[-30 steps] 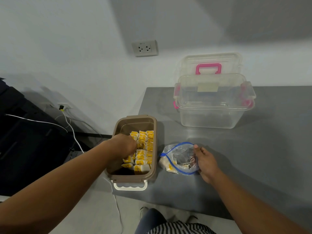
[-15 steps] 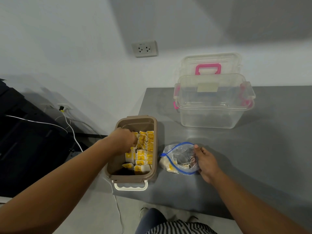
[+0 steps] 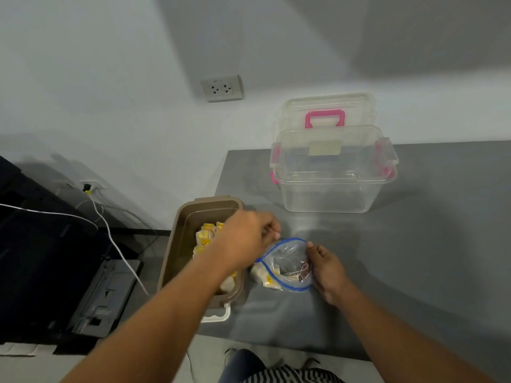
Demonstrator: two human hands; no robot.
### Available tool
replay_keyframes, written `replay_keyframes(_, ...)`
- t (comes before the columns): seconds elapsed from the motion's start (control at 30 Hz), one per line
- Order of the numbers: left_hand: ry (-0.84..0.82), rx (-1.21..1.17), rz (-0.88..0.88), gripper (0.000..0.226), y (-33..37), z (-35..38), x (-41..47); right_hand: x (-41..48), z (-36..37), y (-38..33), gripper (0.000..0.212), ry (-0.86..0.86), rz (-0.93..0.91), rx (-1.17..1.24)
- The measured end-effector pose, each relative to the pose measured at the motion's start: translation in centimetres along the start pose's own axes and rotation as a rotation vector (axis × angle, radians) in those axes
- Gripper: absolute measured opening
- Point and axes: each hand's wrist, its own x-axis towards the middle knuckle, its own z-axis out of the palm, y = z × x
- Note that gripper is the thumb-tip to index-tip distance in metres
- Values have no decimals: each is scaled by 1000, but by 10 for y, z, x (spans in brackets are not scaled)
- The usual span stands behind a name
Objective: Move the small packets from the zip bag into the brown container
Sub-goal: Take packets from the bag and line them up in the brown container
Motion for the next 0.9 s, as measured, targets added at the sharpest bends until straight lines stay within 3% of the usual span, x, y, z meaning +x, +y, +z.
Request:
replay_keyframes(0.07,-30,16,-3,8,14,28,5,-2,0,1,29,-2,-6,33)
replay_keyframes(0.2,-250,233,-68,17,19,77,17,-3,-3,2,30,-25,-15,55)
replay_keyframes(0.4,-356,417,-92,24,9,98,8,-8,-1,0,28,32,-134,-162)
replay_keyframes(0.57,-424,271,-162,20,6,104,0,-19,-3,-11,21,34,-257,-366)
replay_keyframes(0.73,-353,194,-165,18,8,107,-3,-24,-16,-16,7,-15,-290,-551)
replay_keyframes(0.9,-281,91,-221,22,8,102,0,-32,-22,-16,23,124,-194,-576)
